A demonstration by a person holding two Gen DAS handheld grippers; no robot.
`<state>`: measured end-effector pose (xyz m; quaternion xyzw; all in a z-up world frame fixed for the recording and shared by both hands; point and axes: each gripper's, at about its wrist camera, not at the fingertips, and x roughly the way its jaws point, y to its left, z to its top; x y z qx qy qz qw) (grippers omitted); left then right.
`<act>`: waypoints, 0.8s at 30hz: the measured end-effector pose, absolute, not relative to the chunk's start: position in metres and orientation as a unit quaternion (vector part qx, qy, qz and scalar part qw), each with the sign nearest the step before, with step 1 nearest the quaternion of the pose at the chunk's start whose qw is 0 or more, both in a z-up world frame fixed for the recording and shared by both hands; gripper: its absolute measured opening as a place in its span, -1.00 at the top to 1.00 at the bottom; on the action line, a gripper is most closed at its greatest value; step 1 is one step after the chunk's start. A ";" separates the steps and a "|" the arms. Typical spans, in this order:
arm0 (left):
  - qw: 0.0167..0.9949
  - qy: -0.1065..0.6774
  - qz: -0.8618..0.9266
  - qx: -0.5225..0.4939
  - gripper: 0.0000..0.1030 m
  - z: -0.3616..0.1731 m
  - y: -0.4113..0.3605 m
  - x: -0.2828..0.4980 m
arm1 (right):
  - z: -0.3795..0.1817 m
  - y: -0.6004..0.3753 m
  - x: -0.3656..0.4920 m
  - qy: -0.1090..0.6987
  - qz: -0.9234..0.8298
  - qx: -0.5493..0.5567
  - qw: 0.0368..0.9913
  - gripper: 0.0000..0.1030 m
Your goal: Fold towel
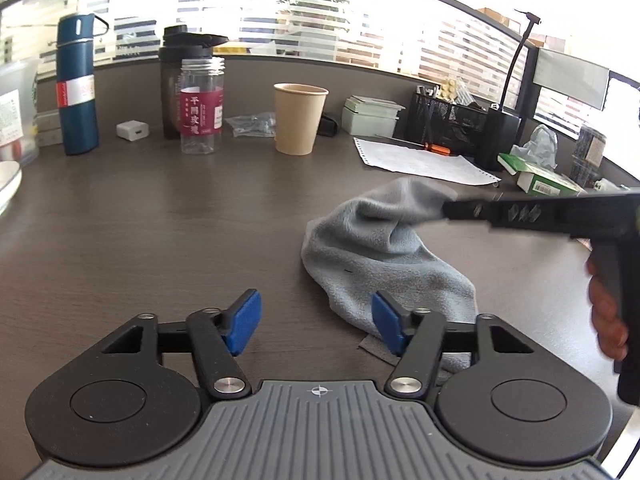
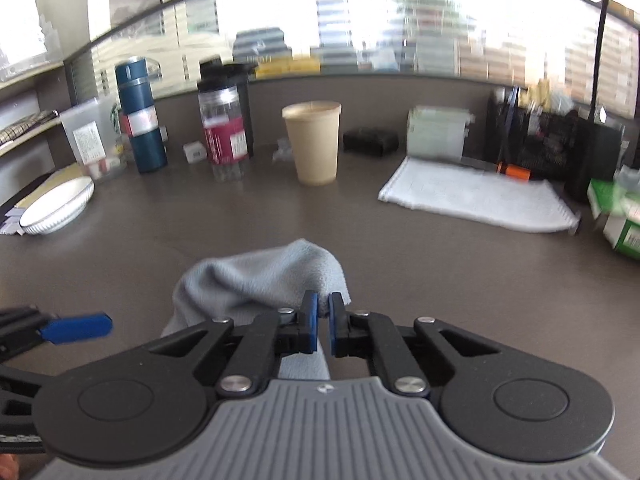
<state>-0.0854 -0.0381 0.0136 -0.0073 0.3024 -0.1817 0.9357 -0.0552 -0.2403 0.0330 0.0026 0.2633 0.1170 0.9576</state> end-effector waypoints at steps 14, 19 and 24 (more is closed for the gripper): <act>0.936 0.293 -0.194 -0.015 -0.21 0.021 -0.044 -0.082 | 0.116 -0.273 -0.109 0.120 0.094 -0.014 0.988 0.86; 0.936 0.285 -0.204 -0.016 -0.13 0.031 -0.050 -0.065 | 0.116 -0.289 -0.123 0.114 0.079 -0.027 0.990 0.87; 0.932 0.293 -0.214 -0.005 -0.07 0.039 -0.072 -0.032 | 0.096 -0.312 -0.135 0.139 0.050 -0.017 0.989 0.86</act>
